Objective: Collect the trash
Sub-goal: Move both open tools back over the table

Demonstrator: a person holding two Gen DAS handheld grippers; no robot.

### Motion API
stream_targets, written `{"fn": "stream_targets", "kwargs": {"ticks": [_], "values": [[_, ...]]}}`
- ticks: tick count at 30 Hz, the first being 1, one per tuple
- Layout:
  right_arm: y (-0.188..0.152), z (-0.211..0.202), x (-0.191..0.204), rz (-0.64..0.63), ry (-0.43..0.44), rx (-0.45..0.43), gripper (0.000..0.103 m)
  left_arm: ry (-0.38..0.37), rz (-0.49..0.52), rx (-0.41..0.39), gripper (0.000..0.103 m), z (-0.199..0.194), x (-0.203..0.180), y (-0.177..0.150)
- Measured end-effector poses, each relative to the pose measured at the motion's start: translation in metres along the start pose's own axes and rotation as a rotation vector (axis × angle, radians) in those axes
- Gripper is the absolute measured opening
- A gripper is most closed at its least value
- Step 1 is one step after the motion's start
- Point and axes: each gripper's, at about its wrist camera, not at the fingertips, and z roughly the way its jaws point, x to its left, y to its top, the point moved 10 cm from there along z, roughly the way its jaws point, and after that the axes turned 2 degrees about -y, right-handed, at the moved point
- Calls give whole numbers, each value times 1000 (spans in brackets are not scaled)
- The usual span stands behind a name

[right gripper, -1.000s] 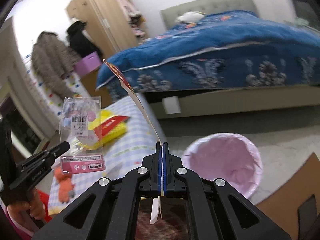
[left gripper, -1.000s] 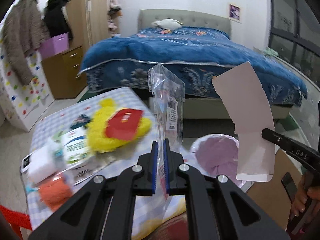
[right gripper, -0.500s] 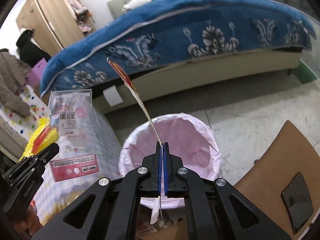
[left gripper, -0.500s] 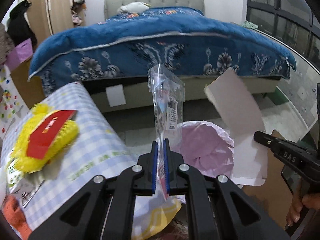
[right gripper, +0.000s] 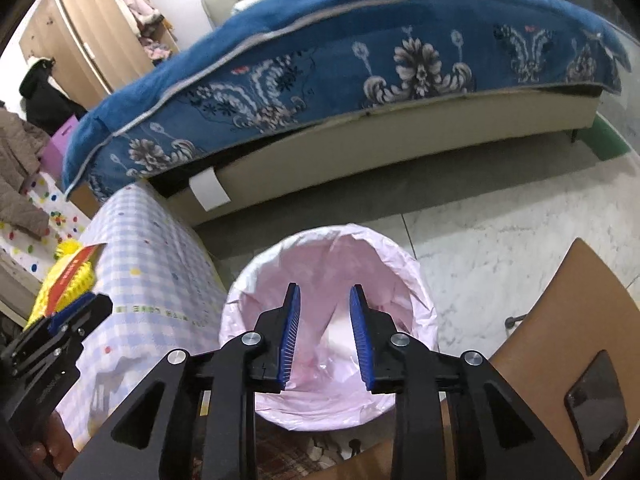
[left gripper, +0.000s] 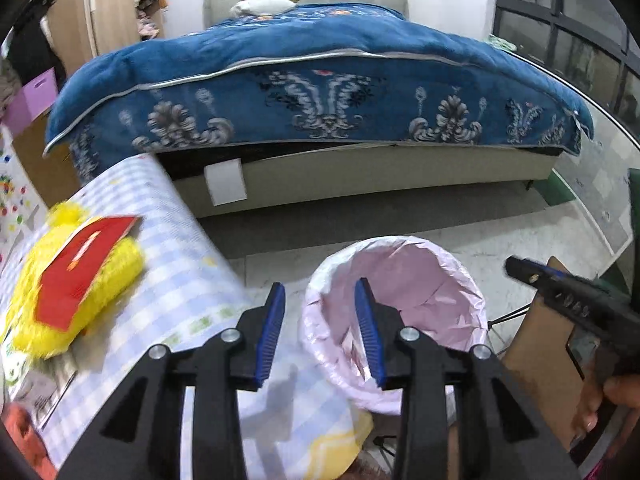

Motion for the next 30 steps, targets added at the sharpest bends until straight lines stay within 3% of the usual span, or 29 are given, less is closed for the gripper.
{"fn": "stream_targets", "kwargs": {"ticks": [11, 19, 26, 30], "values": [[-4, -73, 79, -170, 142, -109, 28, 43, -97, -39, 35, -78, 53, -37], [-35, -94, 155, -322, 225, -59, 28, 112, -198, -69, 35, -135, 110, -77], [-72, -109, 250, -530, 318, -41, 36, 242, -343, -100, 46, -191, 189, -123], [-82, -111, 288, -601, 351, -44, 51, 347, -418, -115, 63, -222, 239, -150]]}}
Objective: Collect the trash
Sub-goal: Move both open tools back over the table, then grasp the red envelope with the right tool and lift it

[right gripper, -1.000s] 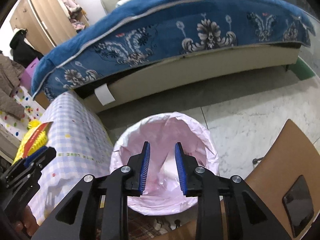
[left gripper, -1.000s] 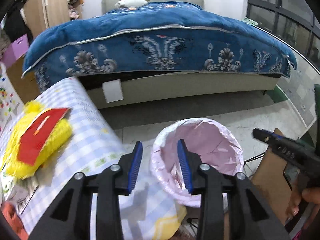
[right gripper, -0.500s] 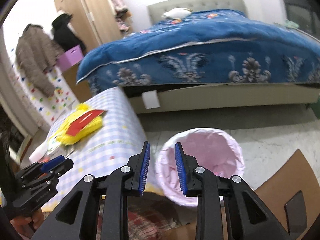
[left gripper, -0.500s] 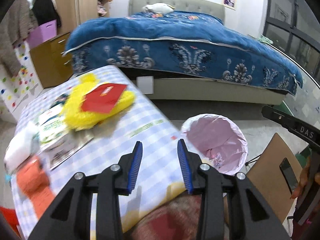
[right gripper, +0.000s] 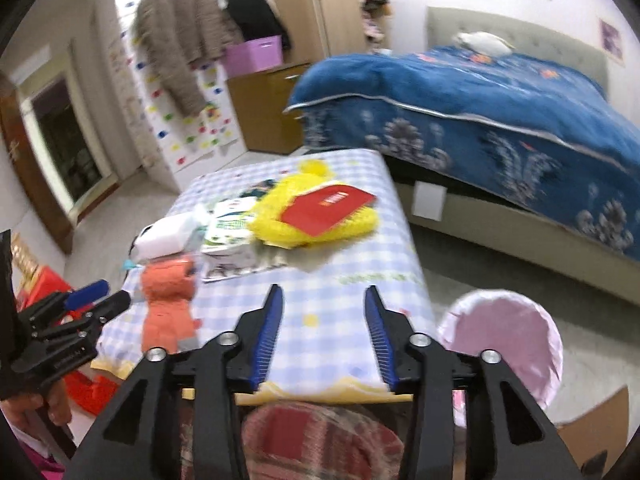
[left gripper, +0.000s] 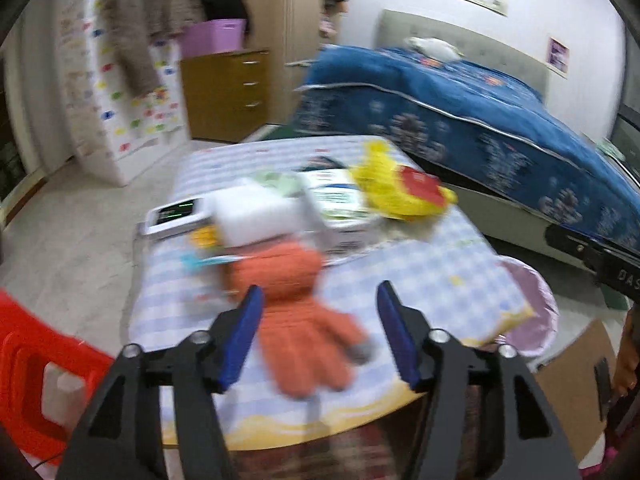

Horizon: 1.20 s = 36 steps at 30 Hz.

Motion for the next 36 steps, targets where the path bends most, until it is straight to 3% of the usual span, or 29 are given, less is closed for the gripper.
{"fn": "stream_targets", "kwargs": {"ticks": [5, 9, 15, 23, 26, 29, 36], "values": [[13, 28, 22, -71, -5, 9, 53, 83, -83, -10, 65, 0, 55, 3], [17, 61, 22, -117, -45, 44, 53, 100, -115, -5, 65, 9, 74, 7], [20, 108, 14, -220, -121, 87, 52, 95, -114, 15, 65, 33, 77, 16], [30, 147, 17, -333, -158, 102, 52, 74, -101, 31, 65, 57, 65, 26], [34, 155, 18, -367, -170, 99, 33, 69, -97, 36, 65, 60, 61, 27], [38, 153, 17, -360, -162, 87, 3, 69, -95, 39, 65, 59, 59, 26], [44, 117, 15, -259, -82, 29, 0, 60, -94, 34, 65, 53, 56, 23]]}}
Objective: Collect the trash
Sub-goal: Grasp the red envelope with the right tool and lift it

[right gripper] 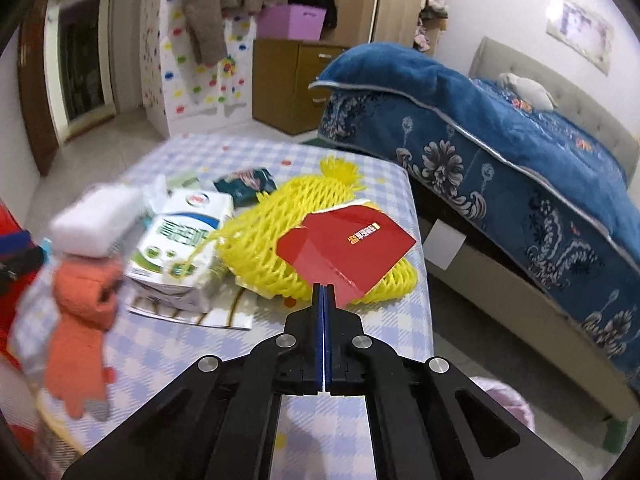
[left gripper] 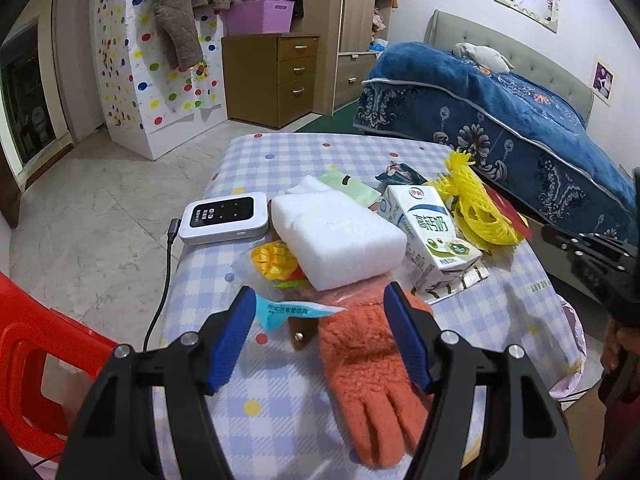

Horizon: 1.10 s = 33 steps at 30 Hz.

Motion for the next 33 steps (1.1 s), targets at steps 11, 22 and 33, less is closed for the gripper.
{"fn": "stream_targets", "kwargs": {"ticks": [11, 22, 33], "values": [[8, 5, -36, 212, 39, 1, 49, -13, 44, -47, 65, -7, -24, 25], [22, 80, -40, 307, 53, 125, 73, -16, 52, -30, 65, 15, -31, 33], [18, 81, -38, 349, 92, 128, 17, -25, 40, -5, 65, 19, -27, 24]]}}
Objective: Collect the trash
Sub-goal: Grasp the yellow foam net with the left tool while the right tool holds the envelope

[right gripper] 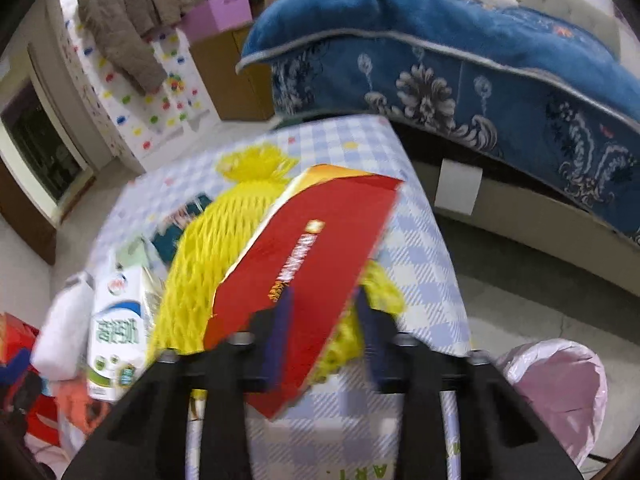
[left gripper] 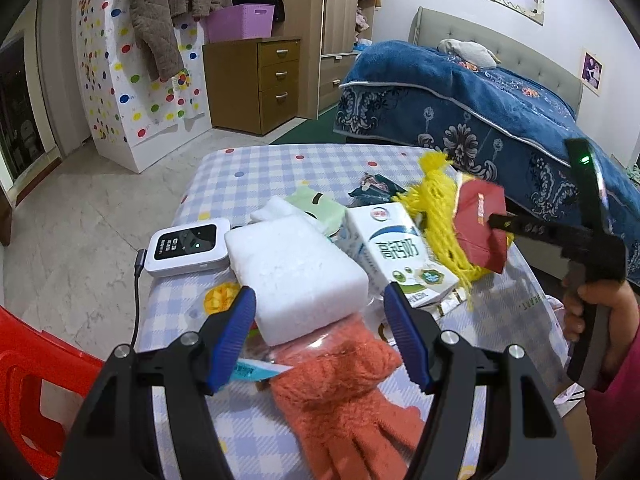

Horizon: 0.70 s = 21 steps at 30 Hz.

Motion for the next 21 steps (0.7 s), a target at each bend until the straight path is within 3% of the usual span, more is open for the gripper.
{"fn": "stream_targets", "kwargs": {"ticks": [1, 7, 21], "values": [[3, -8, 2, 4, 21, -20, 12, -2, -2, 0, 65, -1, 0, -1], [12, -60, 15, 1, 126, -96, 2, -13, 5, -8, 65, -14, -4, -3], [-32, -166, 19, -40, 195, -137, 0, -91, 79, -15, 65, -39, -54, -15]]}}
